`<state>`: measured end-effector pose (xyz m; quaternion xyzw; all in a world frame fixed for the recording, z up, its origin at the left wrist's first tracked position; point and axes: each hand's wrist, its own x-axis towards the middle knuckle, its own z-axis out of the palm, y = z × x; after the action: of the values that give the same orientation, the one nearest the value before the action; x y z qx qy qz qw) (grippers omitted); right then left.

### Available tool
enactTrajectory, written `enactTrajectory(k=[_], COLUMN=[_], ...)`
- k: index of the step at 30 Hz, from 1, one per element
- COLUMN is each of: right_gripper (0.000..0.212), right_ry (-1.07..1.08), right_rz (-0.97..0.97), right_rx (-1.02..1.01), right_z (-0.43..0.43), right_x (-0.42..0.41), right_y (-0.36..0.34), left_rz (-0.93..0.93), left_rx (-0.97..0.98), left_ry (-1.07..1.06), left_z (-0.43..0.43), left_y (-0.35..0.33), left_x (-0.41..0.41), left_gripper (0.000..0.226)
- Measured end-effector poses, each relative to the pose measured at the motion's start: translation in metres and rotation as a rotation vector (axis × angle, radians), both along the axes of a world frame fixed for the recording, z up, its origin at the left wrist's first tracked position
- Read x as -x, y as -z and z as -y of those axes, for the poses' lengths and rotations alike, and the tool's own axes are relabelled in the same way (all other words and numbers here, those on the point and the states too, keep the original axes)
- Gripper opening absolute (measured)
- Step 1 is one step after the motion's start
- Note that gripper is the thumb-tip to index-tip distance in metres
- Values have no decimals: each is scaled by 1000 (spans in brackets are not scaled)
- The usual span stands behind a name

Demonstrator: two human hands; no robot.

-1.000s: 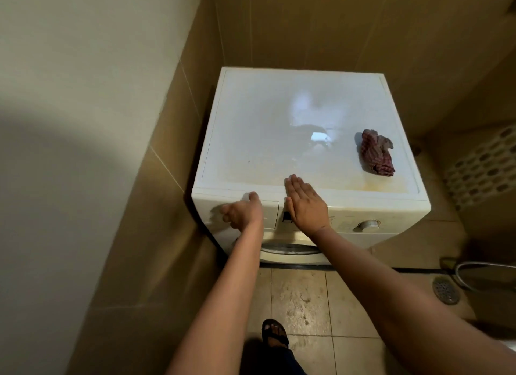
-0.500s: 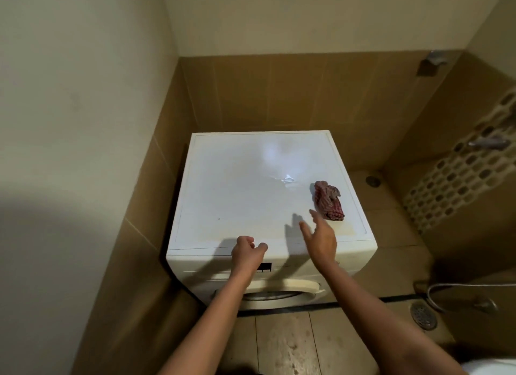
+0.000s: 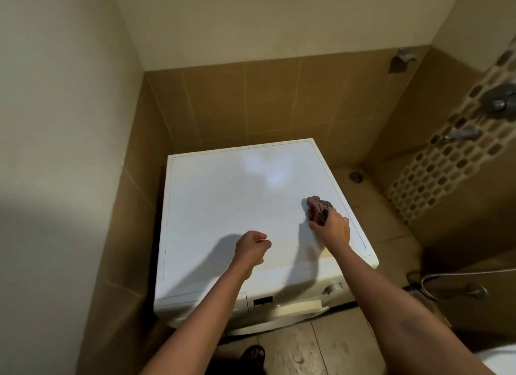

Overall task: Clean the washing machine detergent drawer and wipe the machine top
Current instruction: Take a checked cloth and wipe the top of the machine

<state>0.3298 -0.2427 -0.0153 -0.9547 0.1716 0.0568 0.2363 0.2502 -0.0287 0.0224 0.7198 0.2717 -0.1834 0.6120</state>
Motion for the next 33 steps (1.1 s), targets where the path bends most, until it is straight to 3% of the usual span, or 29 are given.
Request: enactTrajectory(k=[2,5,9,12,15,17,20,22,25,27,29,31,33], right_gripper=[64,42,28,34,46,54,56,53,30,20,33,53,39], right_ry=[24,112,135,-2,-354,-664,-918,-822,-399,-180,-117,-87,-117], right_rz=[-24,-60,137,447,648,587,456,412,263,228,93,-179,-384], right_rx=[60,25,-238,-321,-276,-269,-374,-586,-995,-936,-819,-936,-1134], right_z=[-7,-7,4,0,-3,-2,10,17,21,22,27,33,41], right_x=[-5,-16,-20,-8,1,6,11,14,12,3,-10,-22,-29], right_y=[2,6,-6,-26,-30,-31,-34,-34,-40,-43,-43,-47,-55], left_rz=[4,-6,-77,-202,-263,-226,-130,-93,-67,-46,-25,-8,23], left_rx=[20,65,315,561,770,918,949,921,957,987,1019,1057,1076], left_ry=[51,200,277,150,17,-74,-163,-154,-127,-149,-166,-163,-142], left_z=[-2,-2,8,28,51,56,58,56,60,62,64,64,64], left_y=[3,6,6,2,-1,-3,-2,-1,1,1,1,-4,-9], left_x=[-14,-32,-47,-62,-76,-79,-79,-77,-74,-72,-72,-71,-70], left_gripper=[21,19,15,43,81,86,53,26,26,34,37,31,24])
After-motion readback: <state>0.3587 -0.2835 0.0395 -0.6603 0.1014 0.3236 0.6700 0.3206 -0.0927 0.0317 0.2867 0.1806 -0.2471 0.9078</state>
